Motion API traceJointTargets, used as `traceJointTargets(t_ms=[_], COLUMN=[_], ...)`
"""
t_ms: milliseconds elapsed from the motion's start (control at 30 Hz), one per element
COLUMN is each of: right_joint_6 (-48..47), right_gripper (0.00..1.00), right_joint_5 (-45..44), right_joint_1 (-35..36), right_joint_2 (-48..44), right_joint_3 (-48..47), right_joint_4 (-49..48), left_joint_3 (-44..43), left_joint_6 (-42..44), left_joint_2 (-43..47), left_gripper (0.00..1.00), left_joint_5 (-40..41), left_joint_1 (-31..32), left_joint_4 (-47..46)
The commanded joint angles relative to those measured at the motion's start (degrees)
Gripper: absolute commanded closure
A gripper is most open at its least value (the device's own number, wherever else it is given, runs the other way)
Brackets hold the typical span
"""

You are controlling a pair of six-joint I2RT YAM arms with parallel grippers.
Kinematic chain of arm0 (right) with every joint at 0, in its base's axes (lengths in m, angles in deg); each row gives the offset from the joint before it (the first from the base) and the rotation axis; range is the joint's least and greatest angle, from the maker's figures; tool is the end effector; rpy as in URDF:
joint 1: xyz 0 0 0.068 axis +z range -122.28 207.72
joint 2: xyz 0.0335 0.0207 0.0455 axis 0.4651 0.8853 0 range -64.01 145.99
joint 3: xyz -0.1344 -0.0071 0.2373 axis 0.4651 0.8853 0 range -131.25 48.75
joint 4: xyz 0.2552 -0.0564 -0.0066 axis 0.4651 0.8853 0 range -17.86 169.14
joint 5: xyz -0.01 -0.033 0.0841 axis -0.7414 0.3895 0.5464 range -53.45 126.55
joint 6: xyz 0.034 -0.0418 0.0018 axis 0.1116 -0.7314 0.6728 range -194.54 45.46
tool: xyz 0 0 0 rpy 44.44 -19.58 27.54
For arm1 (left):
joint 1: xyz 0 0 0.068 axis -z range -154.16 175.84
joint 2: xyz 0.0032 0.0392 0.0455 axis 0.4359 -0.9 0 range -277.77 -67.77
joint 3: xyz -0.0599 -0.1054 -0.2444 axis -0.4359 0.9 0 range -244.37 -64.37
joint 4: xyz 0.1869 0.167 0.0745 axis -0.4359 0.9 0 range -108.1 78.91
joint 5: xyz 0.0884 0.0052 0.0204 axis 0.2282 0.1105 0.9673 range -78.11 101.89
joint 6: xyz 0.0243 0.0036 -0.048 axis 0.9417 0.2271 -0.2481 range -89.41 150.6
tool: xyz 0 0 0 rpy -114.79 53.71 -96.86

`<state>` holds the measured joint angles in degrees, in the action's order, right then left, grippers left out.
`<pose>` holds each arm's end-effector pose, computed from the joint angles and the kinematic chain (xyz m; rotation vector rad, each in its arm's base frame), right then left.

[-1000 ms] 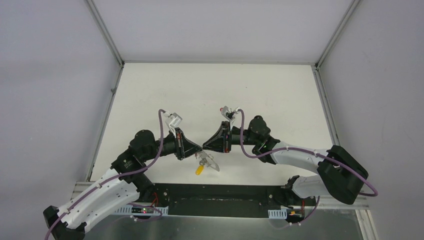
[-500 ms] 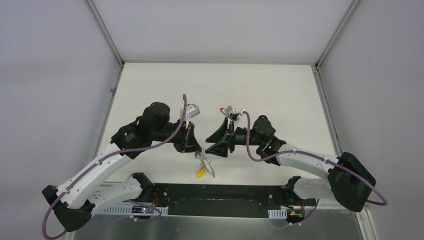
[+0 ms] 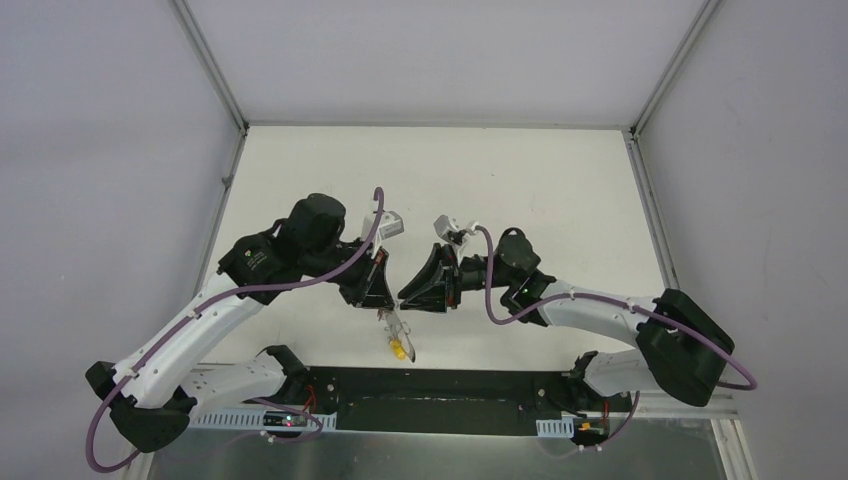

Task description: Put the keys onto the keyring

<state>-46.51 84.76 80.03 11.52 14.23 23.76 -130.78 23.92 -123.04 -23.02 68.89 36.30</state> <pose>0.1472 0.2340 0.2662 -1.1050 1.3590 1.6792 0.1129 -0.1332 0.3660 1.0643 2.1893 -1.1265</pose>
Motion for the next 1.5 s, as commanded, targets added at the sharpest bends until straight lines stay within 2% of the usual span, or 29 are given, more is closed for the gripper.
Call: traceJointTargets(t_ms=[0,267,400,567,767,933,1033,1133,1233,1467], right_joint_6=[2.54,0.92,0.7,0.63,0.61,0.34,-0.14,-1.57,-3.35,-9.87], right_gripper=[0.69,0.7,0.79,0.81,1.0,1.0,1.0,1.0,1.0,1.0], right_joint_5=[3.59,5.39,5.02,4.83,5.06,4.03,2.5,1.02,0.72,0.7], right_joint_1=[1.02,2.97,3.48,3.98,4.02,4.02,4.01,4.01,3.78,2.92], right_joint_2=[1.87,2.98,3.68,4.31,4.81,4.18,3.36,1.7,0.16,-5.53], right_joint_3=[-2.68,-3.36,-3.56,-4.3,-4.68,-3.77,-2.61,-1.43,-1.2,-1.64], right_joint_4=[-11.47,-10.9,-10.64,-10.33,-10.02,-9.61,-8.84,-7.23,-4.77,2.36], left_joint_3=[-2.23,-1.99,-1.63,-1.12,-0.28,0.14,-0.02,0.62,2.7,9.97], left_joint_6=[2.44,2.74,2.72,2.44,2.17,2.14,1.36,-0.25,-2.52,-7.21], left_joint_2=[1.51,2.0,2.1,2.38,3.22,4.11,5.08,7.08,10.46,20.6], left_gripper=[1.0,1.0,1.0,1.0,1.0,1.0,0.68,0.5,0.43,0.38], left_joint_5=[-1.26,-1.28,-1.92,-2.44,-2.59,-1.65,0.77,3.86,6.0,13.62], left_joint_1=[-0.07,-0.08,-0.07,-0.11,-0.09,-0.08,-0.09,-0.07,-0.11,-0.08], left_joint_4=[-0.05,-0.14,-0.53,-1.09,-1.99,-2.39,-3.11,-5.42,-10.06,-19.96])
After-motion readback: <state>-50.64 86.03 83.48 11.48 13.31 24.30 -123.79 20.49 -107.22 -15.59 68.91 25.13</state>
